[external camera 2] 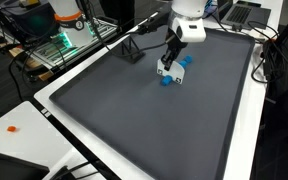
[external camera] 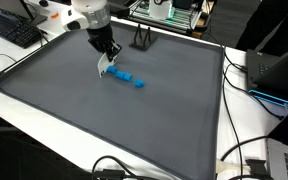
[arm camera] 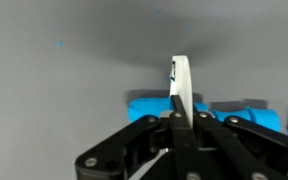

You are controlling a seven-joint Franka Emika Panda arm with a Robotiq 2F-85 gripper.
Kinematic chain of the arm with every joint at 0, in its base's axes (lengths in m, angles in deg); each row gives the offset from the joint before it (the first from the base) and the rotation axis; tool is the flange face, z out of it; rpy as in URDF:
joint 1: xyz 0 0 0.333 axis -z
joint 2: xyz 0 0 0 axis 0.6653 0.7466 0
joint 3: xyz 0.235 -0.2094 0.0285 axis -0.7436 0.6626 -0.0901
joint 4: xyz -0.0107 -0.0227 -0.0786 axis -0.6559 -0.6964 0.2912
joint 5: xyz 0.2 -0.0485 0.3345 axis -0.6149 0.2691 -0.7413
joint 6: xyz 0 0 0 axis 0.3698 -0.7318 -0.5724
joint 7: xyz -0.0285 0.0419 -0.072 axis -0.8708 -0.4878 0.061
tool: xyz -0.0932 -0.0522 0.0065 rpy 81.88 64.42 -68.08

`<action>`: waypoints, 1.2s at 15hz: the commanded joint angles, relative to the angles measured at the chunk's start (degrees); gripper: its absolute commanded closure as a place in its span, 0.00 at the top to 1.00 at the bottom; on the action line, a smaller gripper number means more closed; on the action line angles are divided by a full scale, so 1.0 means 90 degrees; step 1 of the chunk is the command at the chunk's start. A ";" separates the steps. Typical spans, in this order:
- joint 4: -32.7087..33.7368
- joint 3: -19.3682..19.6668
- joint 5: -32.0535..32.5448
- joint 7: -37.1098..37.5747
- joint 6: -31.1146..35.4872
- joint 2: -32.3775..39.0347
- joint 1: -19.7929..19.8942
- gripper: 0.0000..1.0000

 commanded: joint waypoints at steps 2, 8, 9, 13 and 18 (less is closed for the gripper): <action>-0.0245 -0.0107 -0.0098 -0.0070 0.0172 0.0129 0.0071 0.01; -0.0316 -0.0184 -0.0629 -0.0054 -0.0010 -0.0040 0.0233 0.01; -0.0331 -0.0185 -0.0677 -0.0058 -0.0014 -0.0069 0.0250 0.01; -0.0402 -0.0158 -0.0696 -0.0028 -0.0105 -0.0203 0.0233 0.01; -0.0531 -0.0135 -0.0780 0.0026 -0.0249 -0.0426 0.0260 0.01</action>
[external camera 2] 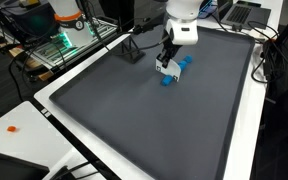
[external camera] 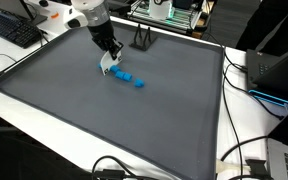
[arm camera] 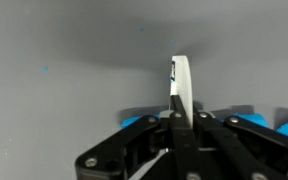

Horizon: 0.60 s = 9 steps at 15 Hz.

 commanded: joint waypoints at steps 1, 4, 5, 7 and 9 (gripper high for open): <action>-0.0332 -0.0044 -0.0194 0.0098 -0.0236 -0.0341 0.0092 0.01; -0.0512 -0.0055 -0.0461 0.0270 -0.0338 -0.0655 0.0137 0.01; -0.0589 -0.0061 -0.0568 0.0309 -0.0331 -0.0772 0.0144 0.01; -0.0792 -0.0075 -0.0769 0.0367 -0.0289 -0.1055 0.0144 0.01; -0.1051 -0.0070 -0.0988 0.0541 -0.0240 -0.1375 0.0133 0.01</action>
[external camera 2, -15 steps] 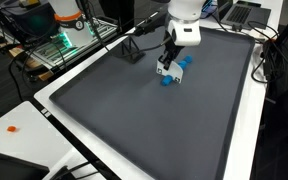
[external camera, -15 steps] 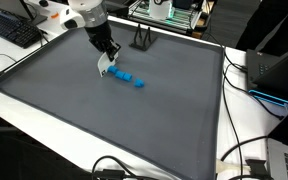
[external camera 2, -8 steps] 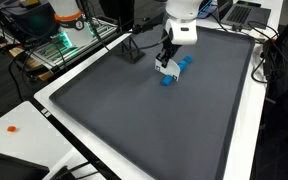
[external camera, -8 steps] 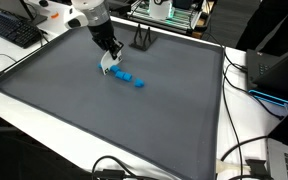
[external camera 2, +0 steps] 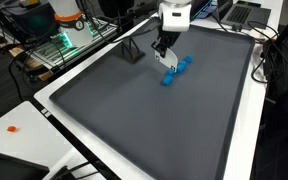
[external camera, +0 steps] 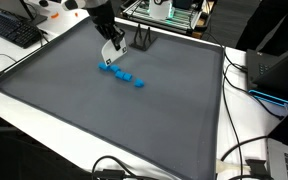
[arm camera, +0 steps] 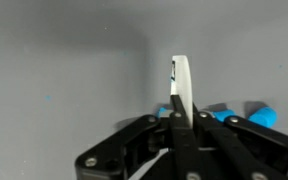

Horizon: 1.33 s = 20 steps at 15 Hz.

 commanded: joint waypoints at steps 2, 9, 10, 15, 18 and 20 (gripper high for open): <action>-0.0881 -0.0086 -0.0721 0.0297 0.0110 -0.0940 0.0089 0.01; -0.2328 -0.0041 -0.2083 0.0947 0.0667 -0.2143 0.0046 0.01; -0.2528 -0.0045 -0.2008 0.1243 0.0838 -0.2261 0.0013 0.01; -0.3255 -0.0114 -0.2108 0.2665 0.1244 -0.2630 -0.0009 0.01; -0.3512 -0.0172 -0.2342 0.3081 0.1339 -0.2730 -0.0024 0.01; -0.3649 -0.0203 -0.2488 0.3218 0.1441 -0.2779 -0.0036 0.01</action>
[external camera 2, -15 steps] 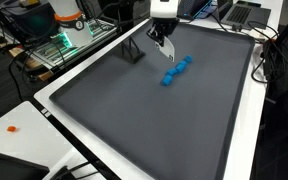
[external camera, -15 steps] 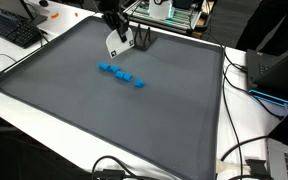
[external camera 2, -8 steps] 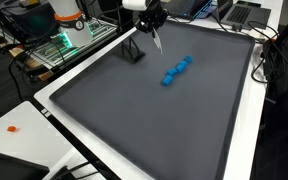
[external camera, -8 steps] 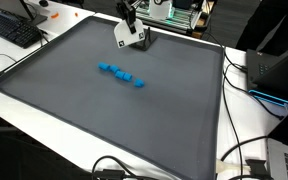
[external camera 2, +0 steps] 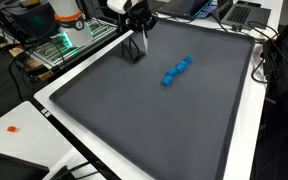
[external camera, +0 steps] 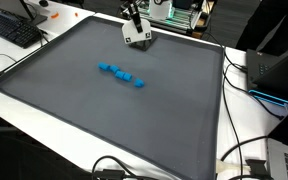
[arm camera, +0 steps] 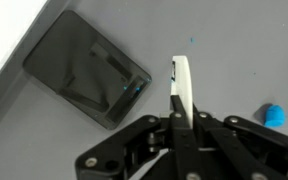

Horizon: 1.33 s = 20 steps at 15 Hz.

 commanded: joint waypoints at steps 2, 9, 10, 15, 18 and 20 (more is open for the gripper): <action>-0.0091 -0.0037 -0.0073 0.0104 0.0048 -0.0042 0.0014 0.04; -0.0091 -0.0025 -0.0284 0.0409 0.0110 -0.0005 0.0027 0.01; -0.0165 -0.0021 -0.0302 0.0714 0.0215 -0.0021 0.0047 0.01; -0.0389 0.0016 -0.0699 0.1522 0.0341 -0.0125 0.0077 0.01; -0.0559 0.0011 -0.0768 0.1818 0.0418 -0.0135 0.0078 0.01; -0.0687 0.0025 -0.0774 0.1974 0.0481 -0.0159 0.0094 0.01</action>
